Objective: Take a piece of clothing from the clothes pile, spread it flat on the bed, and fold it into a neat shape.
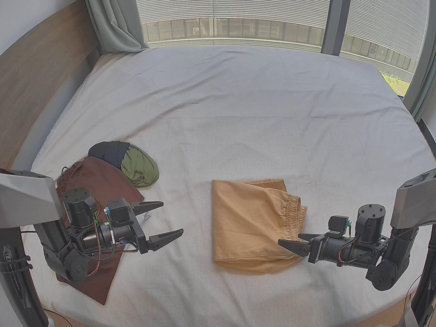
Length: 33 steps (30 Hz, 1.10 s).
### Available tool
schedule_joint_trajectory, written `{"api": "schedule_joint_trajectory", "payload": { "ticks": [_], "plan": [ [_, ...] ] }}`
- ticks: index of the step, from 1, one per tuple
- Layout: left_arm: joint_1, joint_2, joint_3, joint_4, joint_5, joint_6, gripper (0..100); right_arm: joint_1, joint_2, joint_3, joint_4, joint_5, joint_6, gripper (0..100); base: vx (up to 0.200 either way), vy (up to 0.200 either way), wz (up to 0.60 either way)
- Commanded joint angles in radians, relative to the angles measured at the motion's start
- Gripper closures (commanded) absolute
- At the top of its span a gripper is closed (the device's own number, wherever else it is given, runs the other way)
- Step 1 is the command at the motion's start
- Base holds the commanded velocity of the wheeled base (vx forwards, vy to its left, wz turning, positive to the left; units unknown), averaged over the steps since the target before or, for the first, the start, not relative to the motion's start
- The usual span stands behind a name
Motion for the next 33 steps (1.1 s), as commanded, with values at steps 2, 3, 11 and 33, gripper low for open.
{"api": "schedule_joint_trajectory", "payload": {
  "ticks": [2, 3, 11, 33],
  "plan": [
    [0.009, -0.008, 0.004, 0.000, -0.006, 0.019, 0, -0.033, 0.002, 0.002, 0.000, 0.001, -0.024, 0, 0.000, 0.000, 0.00],
    [0.009, -0.009, 0.004, 0.000, -0.012, 0.026, 0, -0.040, 0.009, 0.002, 0.000, 0.001, -0.037, 0, 0.000, 0.000, 0.00],
    [0.009, -0.009, 0.007, 0.000, -0.019, 0.040, 0, -0.071, 0.053, 0.009, 0.000, -0.001, -0.067, 0, 0.000, 0.000, 0.00],
    [0.009, -0.005, 0.010, 0.000, -0.019, 0.042, 0, -0.126, 0.231, -0.058, -0.003, 0.001, -0.107, 0, 0.000, 0.000, 0.00]
  ]
}}
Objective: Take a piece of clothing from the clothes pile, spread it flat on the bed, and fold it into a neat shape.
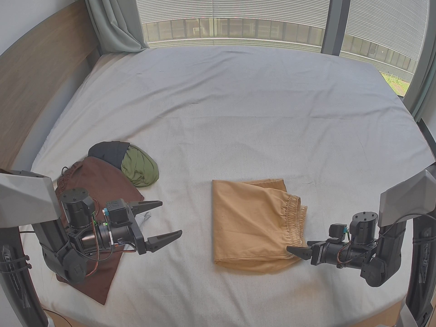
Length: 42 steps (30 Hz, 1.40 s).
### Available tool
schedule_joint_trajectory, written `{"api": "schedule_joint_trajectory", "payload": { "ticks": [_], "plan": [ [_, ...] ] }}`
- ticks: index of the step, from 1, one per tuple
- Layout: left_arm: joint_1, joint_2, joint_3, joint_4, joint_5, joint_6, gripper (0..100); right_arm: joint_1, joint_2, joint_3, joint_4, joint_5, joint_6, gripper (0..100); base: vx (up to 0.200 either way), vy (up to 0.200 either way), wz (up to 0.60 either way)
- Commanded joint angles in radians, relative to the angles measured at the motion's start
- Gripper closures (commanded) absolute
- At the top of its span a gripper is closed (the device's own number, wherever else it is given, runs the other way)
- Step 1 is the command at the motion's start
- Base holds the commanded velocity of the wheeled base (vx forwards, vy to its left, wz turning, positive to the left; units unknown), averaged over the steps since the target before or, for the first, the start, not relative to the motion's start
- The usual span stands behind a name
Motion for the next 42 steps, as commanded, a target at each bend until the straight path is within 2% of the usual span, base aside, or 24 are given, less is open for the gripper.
{"api": "schedule_joint_trajectory", "payload": {
  "ticks": [1, 8, 11, 12, 17, 21, 37, 38, 42],
  "plan": [
    [0.000, 0.003, 0.006, 0.000, 0.000, 0.000, 0, -0.005, 0.047, -0.020, -0.001, 0.001, 0.001, 0, 0.000, 0.000, 0.00],
    [-0.001, 0.003, 0.012, 0.000, 0.000, 0.000, 0, -0.005, 0.081, -0.060, 0.001, 0.002, 0.021, 0, 0.000, 0.000, 0.00],
    [-0.001, 0.003, 0.012, 0.000, 0.000, 0.000, 0, 0.003, 0.088, -0.074, 0.001, 0.004, 0.061, 0, 0.000, 0.000, 0.00],
    [-0.001, 0.003, 0.013, 0.000, 0.000, 0.000, 0, 0.009, 0.096, -0.091, -0.001, 0.004, 0.104, 0, 0.000, 0.000, 0.00],
    [-0.001, 0.004, 0.013, 0.000, 0.000, 0.000, 0, 0.046, 0.097, -0.122, -0.001, 0.005, 0.211, 0, 0.000, 0.000, 0.00],
    [-0.001, 0.003, 0.013, 0.000, 0.000, 0.000, 0, 0.073, 0.096, -0.137, -0.002, 0.005, 0.258, 0, 0.000, 0.000, 0.00],
    [-0.001, 0.003, 0.018, 0.000, 0.000, 0.001, 0, 0.078, 0.088, -0.155, -0.002, 0.004, 0.264, 0, 0.000, 0.000, 0.00],
    [-0.001, 0.003, 0.018, 0.000, 0.001, 0.001, 0, 0.078, 0.087, -0.157, -0.002, 0.004, 0.265, 100, 0.000, 0.000, 0.00],
    [-0.001, 0.006, 0.019, 0.000, 0.001, 0.009, 0, 0.078, 0.087, -0.157, -0.004, 0.004, 0.264, 100, 0.000, 0.000, 0.00]
  ]
}}
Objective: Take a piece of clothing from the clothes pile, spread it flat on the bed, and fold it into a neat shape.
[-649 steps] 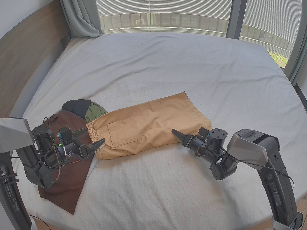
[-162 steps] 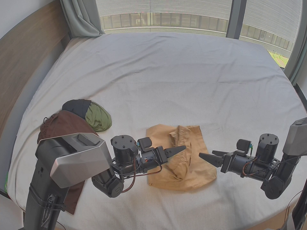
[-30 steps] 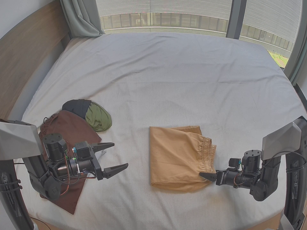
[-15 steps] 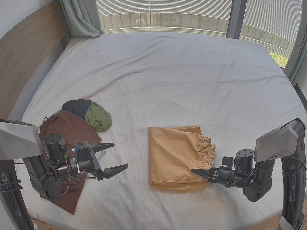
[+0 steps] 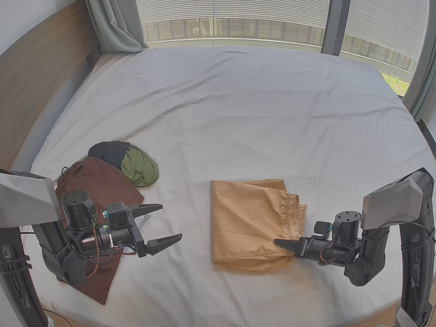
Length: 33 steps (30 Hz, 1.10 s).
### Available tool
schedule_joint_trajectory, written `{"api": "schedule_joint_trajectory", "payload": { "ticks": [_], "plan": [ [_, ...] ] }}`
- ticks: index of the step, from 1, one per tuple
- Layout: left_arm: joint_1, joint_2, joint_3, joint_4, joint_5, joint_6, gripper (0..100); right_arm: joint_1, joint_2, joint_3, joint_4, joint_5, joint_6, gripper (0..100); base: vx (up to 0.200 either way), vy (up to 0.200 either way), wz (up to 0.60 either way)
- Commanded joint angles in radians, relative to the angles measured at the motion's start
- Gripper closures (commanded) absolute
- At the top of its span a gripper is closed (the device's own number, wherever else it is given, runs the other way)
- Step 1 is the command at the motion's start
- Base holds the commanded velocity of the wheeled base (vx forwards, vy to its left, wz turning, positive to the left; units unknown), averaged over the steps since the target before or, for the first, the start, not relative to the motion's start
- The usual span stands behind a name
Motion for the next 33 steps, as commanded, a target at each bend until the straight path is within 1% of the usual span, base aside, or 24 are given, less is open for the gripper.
{"api": "schedule_joint_trajectory", "payload": {
  "ticks": [1, 11, 19, 25, 33],
  "plan": [
    [0.000, 0.003, 0.002, 0.000, 0.001, 0.005, 0, 0.001, -0.005, -0.001, -0.002, 0.001, 0.000, 100, 0.000, 0.000, 0.00],
    [0.000, 0.002, 0.002, 0.000, 0.001, 0.005, 0, 0.002, -0.008, -0.001, -0.002, 0.001, 0.000, 100, 0.000, 0.000, 0.00],
    [0.002, -0.001, 0.002, 0.000, 0.000, 0.006, 0, 0.005, -0.066, 0.008, -0.002, 0.001, 0.000, 100, 0.000, 0.000, 0.00],
    [0.002, -0.001, 0.008, 0.000, 0.000, 0.006, 0, 0.054, -0.169, 0.028, -0.001, -0.003, 0.005, 100, 0.000, 0.000, 0.00],
    [0.000, -0.001, 0.008, 0.000, 0.000, 0.008, 0, 0.086, -0.253, 0.047, -0.001, -0.018, 0.008, 100, 0.000, 0.000, 0.00]
  ]
}}
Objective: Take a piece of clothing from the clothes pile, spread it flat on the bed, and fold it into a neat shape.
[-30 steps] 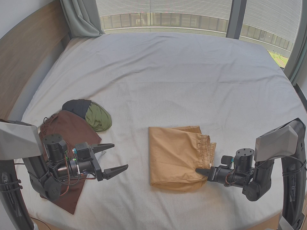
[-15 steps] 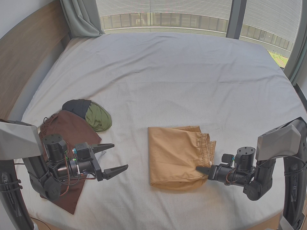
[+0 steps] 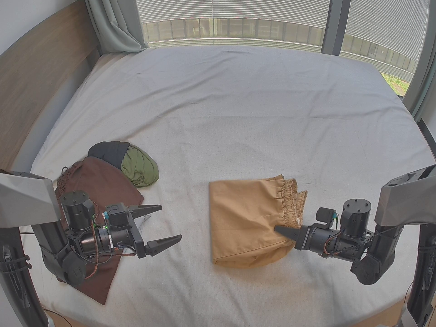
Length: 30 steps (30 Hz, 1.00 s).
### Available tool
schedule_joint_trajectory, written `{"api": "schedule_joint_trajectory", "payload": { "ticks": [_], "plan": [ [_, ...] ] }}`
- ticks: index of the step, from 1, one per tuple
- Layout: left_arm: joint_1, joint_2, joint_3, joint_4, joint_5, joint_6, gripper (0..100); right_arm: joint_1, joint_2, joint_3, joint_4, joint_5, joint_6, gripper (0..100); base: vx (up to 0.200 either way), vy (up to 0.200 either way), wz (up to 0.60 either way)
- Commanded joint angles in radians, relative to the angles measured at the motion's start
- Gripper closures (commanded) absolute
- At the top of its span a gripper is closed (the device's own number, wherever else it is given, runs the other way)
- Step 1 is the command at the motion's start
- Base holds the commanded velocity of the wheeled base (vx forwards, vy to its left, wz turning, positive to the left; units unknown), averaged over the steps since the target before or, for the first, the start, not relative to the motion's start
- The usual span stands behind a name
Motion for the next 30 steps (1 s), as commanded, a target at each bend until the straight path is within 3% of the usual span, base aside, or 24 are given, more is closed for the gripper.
{"api": "schedule_joint_trajectory", "payload": {
  "ticks": [1, 15, 30],
  "plan": [
    [-0.001, 0.000, 0.000, 0.000, 0.000, 0.000, 0, 0.017, -0.068, 0.009, 0.000, -0.004, 0.002, 100, 0.000, 0.000, 0.00],
    [-0.004, -0.003, 0.007, 0.000, 0.000, 0.000, 0, 0.068, -0.140, 0.010, 0.003, -0.028, 0.030, 100, 0.000, 0.000, 0.00],
    [-0.007, -0.006, 0.005, 0.000, 0.001, 0.000, 0, 0.072, -0.175, -0.062, 0.004, -0.053, 0.056, 100, 0.000, 0.000, 0.00]
  ]
}}
